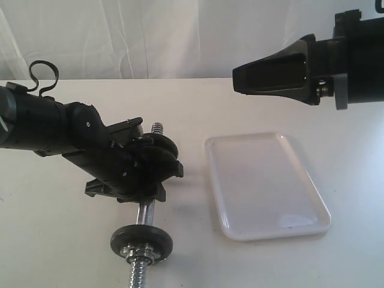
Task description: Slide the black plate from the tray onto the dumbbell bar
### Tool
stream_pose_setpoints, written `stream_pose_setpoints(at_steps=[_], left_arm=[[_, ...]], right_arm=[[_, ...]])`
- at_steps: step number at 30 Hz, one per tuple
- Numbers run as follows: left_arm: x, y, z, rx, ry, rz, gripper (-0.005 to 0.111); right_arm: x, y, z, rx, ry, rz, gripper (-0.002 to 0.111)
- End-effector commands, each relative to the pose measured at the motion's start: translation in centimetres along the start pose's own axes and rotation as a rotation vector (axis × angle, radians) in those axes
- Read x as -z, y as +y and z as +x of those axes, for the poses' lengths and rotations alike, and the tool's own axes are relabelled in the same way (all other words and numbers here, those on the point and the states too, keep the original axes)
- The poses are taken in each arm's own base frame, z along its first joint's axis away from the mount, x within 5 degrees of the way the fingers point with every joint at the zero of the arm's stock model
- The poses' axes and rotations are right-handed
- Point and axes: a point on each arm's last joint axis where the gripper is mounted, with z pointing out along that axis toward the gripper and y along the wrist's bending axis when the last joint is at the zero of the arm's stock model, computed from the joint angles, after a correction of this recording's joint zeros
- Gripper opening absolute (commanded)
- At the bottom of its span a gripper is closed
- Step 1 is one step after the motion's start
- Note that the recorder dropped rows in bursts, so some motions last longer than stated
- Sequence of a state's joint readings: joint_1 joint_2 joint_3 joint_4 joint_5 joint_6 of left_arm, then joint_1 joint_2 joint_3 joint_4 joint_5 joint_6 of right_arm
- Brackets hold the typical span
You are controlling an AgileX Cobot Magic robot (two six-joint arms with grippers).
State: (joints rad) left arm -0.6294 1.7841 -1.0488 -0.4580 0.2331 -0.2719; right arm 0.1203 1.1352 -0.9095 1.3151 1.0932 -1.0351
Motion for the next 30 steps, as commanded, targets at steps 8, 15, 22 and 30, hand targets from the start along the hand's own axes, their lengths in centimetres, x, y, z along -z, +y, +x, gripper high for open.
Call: stream_pose_setpoints(at_steps=[8, 15, 22, 30], left_arm=[[1.4, -2.5, -4.3, 0.160, -0.278, 0.132, 0.000], [1.0, -3.0, -5.2, 0.160, -0.296, 0.143, 0.000], [0.9, -3.0, -5.3, 0.161, -0.304, 0.143, 0.000], [0.8, -2.9, -5.2, 0.161, -0.297, 0.141, 0.000]], right_arm=[[0.1, 0.2, 0.1, 0.003, -0.002, -0.010, 0.000], [0.1, 0.2, 0.1, 0.003, -0.002, -0.010, 0.000], [0.1, 0.2, 0.1, 0.003, -0.002, -0.010, 0.000], [0.1, 0.2, 0.1, 0.003, -0.003, -0.008, 0.000]])
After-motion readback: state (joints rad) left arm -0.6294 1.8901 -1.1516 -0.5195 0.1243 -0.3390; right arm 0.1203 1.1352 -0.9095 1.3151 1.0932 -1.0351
